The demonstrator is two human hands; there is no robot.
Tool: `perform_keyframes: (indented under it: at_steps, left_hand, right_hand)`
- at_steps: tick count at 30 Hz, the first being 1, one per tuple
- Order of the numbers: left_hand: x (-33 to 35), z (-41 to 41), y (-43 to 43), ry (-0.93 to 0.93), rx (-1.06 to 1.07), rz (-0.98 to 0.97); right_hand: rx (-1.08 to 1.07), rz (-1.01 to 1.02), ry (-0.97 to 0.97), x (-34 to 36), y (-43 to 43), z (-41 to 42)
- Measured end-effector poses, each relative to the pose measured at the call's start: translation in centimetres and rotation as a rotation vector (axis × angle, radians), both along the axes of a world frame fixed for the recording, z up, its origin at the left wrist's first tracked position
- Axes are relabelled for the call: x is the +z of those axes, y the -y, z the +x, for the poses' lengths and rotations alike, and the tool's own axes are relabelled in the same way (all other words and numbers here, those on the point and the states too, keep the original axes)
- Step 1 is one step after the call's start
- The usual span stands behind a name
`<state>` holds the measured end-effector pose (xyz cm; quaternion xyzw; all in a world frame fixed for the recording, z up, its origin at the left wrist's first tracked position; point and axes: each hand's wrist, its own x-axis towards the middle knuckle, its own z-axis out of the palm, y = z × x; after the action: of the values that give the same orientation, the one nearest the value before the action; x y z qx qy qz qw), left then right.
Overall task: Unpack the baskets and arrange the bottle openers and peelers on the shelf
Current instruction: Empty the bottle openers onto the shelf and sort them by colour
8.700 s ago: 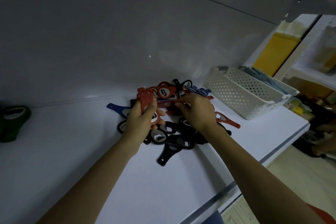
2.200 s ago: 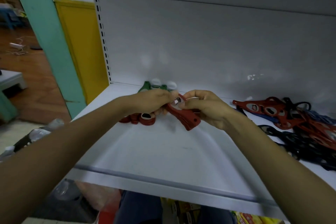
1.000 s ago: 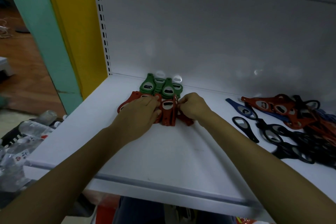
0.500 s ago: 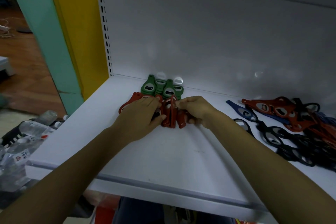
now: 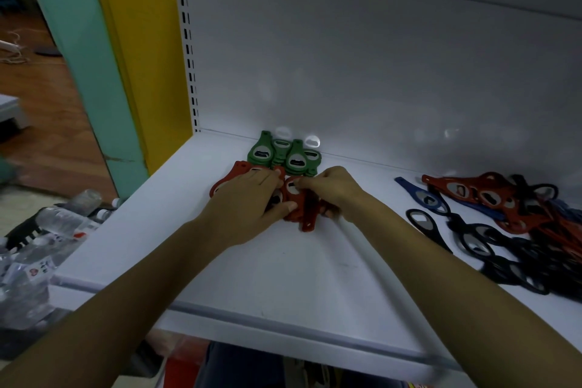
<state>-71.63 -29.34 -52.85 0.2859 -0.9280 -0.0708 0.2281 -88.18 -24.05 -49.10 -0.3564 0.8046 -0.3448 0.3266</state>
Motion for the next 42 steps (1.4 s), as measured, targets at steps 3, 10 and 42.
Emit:
perform_keyframes:
  at_steps: [3, 10, 42]
  left_hand:
    - [-0.1, 0.0, -0.1, -0.016, 0.001, 0.012]
    - [-0.1, -0.1, -0.1, -0.023, 0.016, 0.011]
    - [0.3, -0.2, -0.5, 0.069, 0.026, 0.055]
  right_hand:
    - [0.004, -0.006, 0.026, 0.1, -0.3, -0.2]
    - [0.007, -0.069, -0.178, -0.7, -1.5, -1.7]
    - [-0.242, -0.311, -0.008, -1.9, -0.7, -0.8]
